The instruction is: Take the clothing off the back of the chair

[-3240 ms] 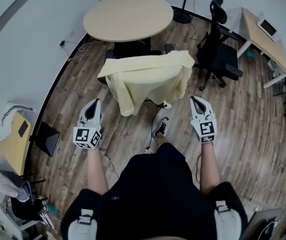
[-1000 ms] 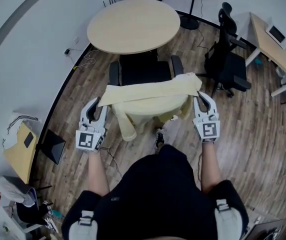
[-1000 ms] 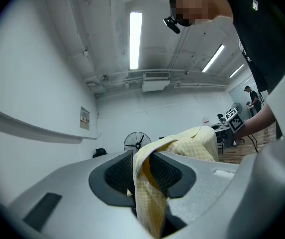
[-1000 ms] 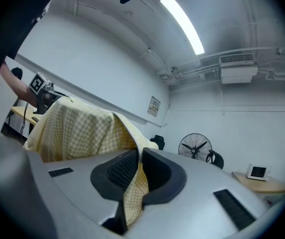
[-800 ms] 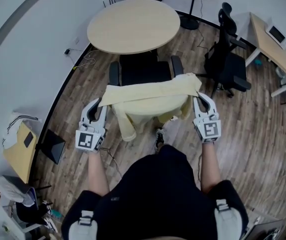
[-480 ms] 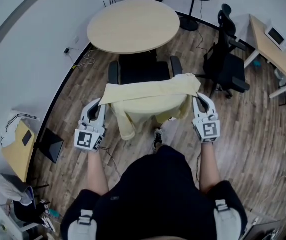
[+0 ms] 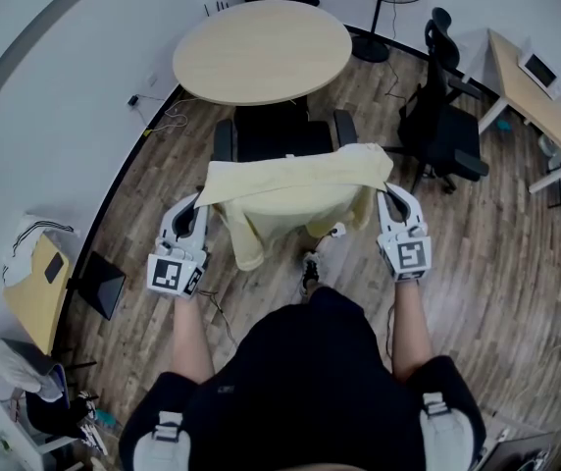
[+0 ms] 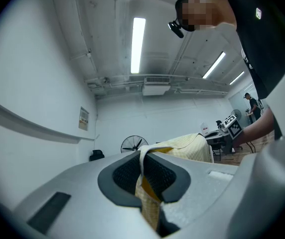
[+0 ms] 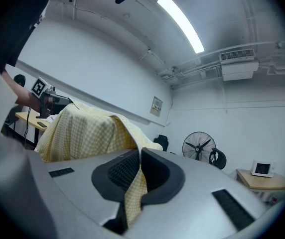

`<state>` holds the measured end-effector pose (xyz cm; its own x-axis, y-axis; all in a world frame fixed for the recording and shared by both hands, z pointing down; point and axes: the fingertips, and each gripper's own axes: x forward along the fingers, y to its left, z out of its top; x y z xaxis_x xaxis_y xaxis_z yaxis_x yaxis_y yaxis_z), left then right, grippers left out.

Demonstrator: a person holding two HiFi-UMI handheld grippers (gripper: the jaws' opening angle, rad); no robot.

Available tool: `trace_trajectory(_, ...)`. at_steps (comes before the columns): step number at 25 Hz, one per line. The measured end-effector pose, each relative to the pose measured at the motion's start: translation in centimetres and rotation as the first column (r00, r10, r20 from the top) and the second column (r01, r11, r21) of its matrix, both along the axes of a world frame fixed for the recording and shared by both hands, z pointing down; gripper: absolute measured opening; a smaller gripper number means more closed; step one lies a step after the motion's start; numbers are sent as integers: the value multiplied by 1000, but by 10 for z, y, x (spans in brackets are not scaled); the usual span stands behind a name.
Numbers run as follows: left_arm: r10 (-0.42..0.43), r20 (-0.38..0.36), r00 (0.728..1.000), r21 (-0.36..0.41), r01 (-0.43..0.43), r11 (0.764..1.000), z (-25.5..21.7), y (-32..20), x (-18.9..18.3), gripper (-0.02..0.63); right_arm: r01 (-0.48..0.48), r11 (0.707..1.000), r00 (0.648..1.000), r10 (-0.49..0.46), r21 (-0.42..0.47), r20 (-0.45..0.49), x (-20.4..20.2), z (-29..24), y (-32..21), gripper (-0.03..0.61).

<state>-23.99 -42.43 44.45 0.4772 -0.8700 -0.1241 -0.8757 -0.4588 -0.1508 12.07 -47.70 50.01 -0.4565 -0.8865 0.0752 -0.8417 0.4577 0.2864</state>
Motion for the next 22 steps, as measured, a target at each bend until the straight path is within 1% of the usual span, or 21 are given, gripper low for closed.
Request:
trace_trajectory(7,-5,-1,1000,0,5,1000,-1,22,8,8,8,1000,1000,-8,2,8,5,0,18,4)
trace_trajectory(11,-5,-1,1000,-10,5,1000,3,37,5,8,4,1000,1000,-4,6,16,0,1,31,3)
trace_trajectory(18,-22,-42,999,-7,22,1000,1,56,0,8,-26,1000,1000,26,6,12,11,-1,61,3)
trace_trajectory(22,9,-66,998,-12,-10,1000,2,69,5,5,-58,998,998,58,22,21,20,-7,76,3)
